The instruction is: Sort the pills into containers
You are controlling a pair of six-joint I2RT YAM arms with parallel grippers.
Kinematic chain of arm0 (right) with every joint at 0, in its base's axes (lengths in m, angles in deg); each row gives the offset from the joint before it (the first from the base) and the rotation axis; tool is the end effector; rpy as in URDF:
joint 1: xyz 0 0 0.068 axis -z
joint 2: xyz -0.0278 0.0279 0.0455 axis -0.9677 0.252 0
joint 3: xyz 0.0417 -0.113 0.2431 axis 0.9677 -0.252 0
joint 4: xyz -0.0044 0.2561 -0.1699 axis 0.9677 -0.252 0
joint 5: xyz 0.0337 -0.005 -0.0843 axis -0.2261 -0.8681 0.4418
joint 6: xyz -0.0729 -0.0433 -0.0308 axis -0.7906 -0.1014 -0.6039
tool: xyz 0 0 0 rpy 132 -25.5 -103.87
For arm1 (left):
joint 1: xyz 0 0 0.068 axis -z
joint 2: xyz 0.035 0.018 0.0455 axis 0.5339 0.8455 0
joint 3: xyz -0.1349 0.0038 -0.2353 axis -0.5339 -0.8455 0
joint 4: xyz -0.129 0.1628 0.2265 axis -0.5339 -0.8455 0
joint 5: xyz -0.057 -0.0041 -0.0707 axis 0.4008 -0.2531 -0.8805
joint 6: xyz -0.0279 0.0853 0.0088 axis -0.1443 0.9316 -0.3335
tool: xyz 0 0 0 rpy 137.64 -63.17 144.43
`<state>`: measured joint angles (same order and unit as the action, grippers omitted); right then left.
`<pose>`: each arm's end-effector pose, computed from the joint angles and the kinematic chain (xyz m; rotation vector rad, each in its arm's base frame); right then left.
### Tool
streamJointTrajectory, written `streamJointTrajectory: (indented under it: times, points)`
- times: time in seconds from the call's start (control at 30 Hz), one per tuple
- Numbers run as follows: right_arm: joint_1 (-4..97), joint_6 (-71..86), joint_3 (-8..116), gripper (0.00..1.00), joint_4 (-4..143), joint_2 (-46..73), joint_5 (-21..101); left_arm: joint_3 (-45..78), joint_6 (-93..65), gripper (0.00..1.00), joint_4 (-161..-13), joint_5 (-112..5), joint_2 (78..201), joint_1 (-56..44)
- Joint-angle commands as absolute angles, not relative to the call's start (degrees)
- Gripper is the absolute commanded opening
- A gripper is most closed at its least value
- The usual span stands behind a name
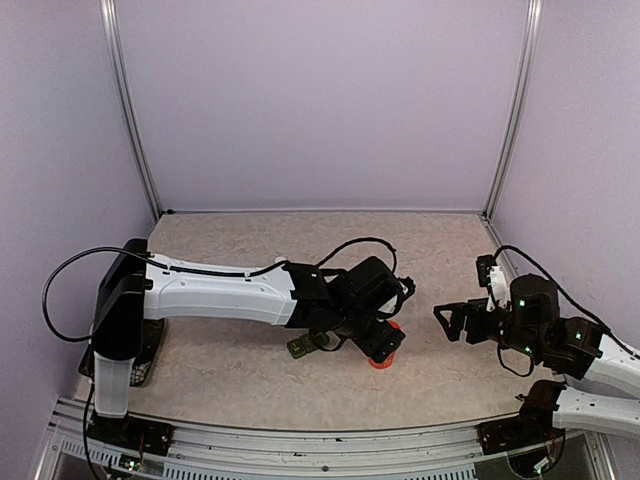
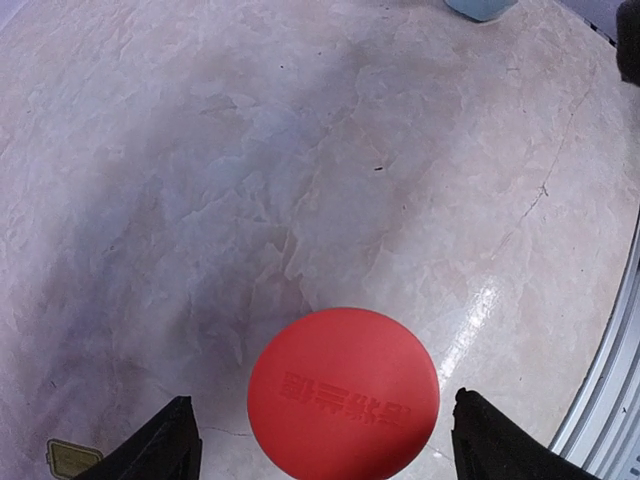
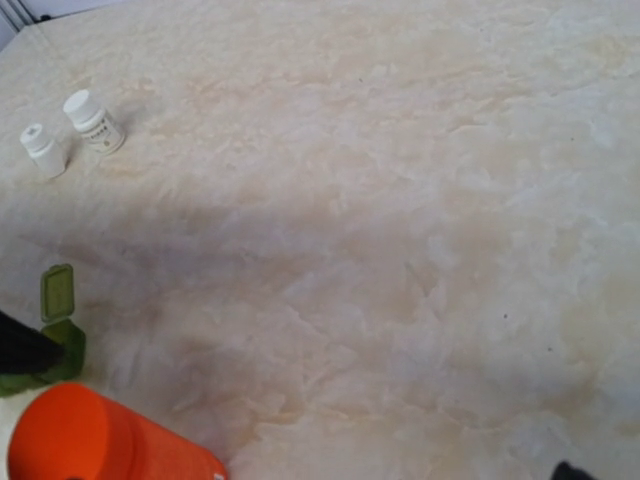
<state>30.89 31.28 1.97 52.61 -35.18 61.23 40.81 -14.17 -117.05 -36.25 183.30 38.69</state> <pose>0.1807 0.1512 0.2010 -0.1045 2.0662 0.5816 0.1877 -0.5053 0.1616 1.1689 2.2111 -0.4348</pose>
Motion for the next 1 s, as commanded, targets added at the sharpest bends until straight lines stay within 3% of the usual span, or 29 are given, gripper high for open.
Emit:
streamJointTrajectory:
  times: [0.0,0.27,0.6,0.77,0.97]
  points:
    - [30.67,30.69,3.81,1.0,52.26,-35.08,60.71,43.1,-13.15,0.81,-117.35,-36.63,184.68,38.44]
    - [30.67,30.53,2.86,1.0,52.1,-36.91,60.49,44.71,-12.68,0.61,-117.76,-39.36,186.45,37.92]
    - [30.66,30.71,1.63,1.0,52.88,-36.58,59.56,44.77,-12.79,0.21,-117.19,-40.53,186.35,37.09]
    - [30.66,28.1,0.33,1.0,55.31,-37.6,56.8,44.02,-12.86,0.18,-117.2,-37.76,183.21,36.89]
    - [30.63,21.2,-4.12,1.0,66.63,-39.77,42.18,43.38,-12.72,0.18,-117.22,-39.03,175.41,35.77]
